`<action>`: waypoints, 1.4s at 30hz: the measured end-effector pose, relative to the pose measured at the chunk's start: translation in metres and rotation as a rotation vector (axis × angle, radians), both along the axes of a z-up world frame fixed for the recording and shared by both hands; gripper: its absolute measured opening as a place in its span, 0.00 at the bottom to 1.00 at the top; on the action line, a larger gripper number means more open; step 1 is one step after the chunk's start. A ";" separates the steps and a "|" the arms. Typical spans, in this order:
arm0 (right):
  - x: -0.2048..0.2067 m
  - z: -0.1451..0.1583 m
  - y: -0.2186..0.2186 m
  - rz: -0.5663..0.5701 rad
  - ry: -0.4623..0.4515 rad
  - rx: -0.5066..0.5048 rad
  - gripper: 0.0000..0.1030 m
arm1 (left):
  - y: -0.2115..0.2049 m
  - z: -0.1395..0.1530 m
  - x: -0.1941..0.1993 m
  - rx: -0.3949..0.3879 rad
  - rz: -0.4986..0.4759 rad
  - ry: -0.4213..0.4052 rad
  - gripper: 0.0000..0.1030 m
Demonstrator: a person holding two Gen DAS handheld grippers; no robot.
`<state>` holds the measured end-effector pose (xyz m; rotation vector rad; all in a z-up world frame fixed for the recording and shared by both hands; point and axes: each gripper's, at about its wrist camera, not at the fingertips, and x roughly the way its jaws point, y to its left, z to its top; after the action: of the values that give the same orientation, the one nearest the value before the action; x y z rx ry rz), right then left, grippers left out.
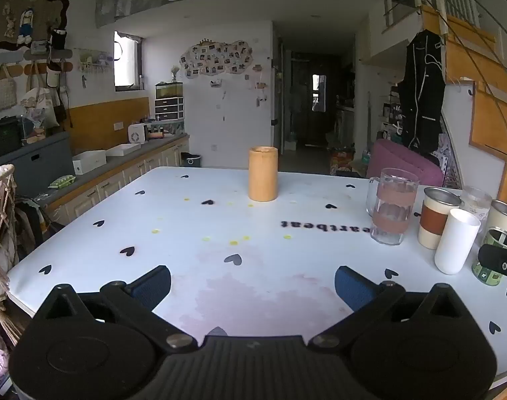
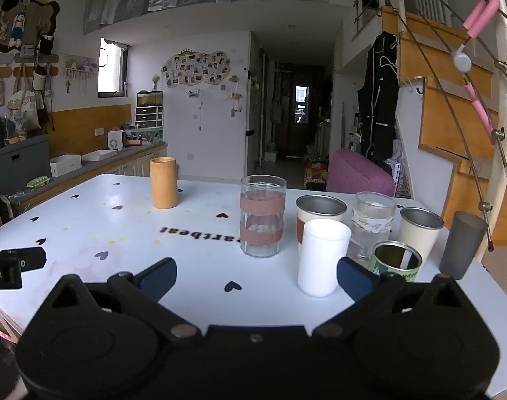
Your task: Flip cup upright
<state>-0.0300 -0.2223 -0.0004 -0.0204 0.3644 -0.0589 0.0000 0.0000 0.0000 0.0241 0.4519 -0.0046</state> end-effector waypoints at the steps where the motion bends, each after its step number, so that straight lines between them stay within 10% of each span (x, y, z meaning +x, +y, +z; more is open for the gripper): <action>1: 0.000 0.000 0.000 0.000 0.000 0.000 1.00 | 0.000 0.000 0.000 0.000 0.000 -0.003 1.00; 42: -0.004 0.001 -0.002 -0.011 0.005 -0.004 1.00 | 0.000 0.000 0.000 -0.004 0.001 -0.002 1.00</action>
<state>-0.0340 -0.2245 0.0005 -0.0221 0.3696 -0.0700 -0.0002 0.0003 0.0003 0.0196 0.4497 -0.0045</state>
